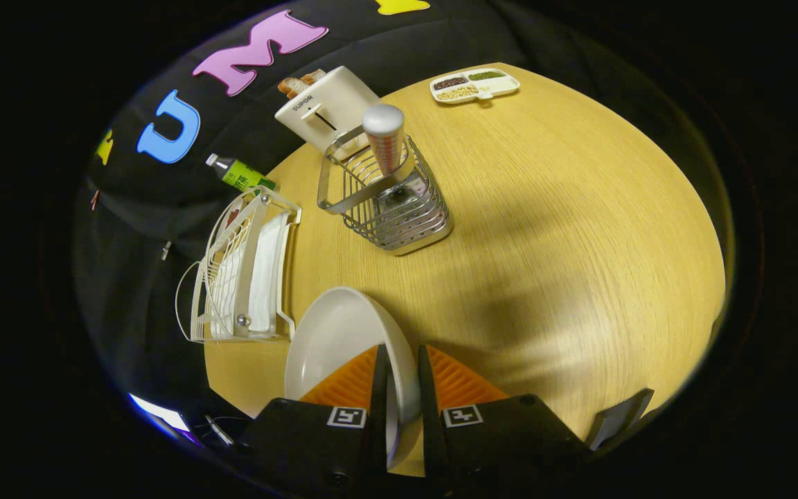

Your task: Take the plate from the dish rack, then take the spoon from the basket and place it into the plate.

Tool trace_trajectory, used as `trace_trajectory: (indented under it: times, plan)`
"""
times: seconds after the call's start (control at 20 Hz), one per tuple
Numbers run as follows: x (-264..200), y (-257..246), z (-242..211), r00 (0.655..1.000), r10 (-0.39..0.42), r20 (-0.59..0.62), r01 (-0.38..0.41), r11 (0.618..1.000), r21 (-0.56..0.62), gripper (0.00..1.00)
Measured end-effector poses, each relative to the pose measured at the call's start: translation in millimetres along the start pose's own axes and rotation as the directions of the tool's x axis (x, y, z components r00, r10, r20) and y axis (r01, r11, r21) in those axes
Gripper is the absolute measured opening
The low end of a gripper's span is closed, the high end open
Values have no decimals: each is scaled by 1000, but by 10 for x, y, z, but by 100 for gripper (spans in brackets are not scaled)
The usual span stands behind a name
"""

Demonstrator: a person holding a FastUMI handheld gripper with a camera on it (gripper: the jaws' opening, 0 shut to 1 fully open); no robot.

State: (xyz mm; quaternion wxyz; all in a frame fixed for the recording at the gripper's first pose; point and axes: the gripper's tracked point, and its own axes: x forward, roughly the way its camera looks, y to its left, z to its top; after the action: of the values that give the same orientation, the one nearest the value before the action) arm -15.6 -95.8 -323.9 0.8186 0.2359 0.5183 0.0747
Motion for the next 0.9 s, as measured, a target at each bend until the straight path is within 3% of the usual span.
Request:
trace_trajectory:
  times: [0.15, 0.25, 0.3, 0.4, 0.45, 0.55, 0.9]
  plan:
    - [15, -234, 106, 995, -79, 59, 84, 992, -98, 23]
    - [8, -175, 176, 994, -72, 85, 83, 987, -141, 31]
    - [-36, -160, 219, 992, -65, 108, 82, 983, -167, 56]
    - [-94, -113, 346, 985, -37, 169, 75, 972, -224, 87]
    - [-126, -88, 431, 979, -23, 201, 76, 962, -261, 95]
    - [-202, -85, 635, 963, -11, 269, 100, 941, -322, 99]
    - [-448, 25, 1051, 910, 57, 410, 98, 933, -346, 99]
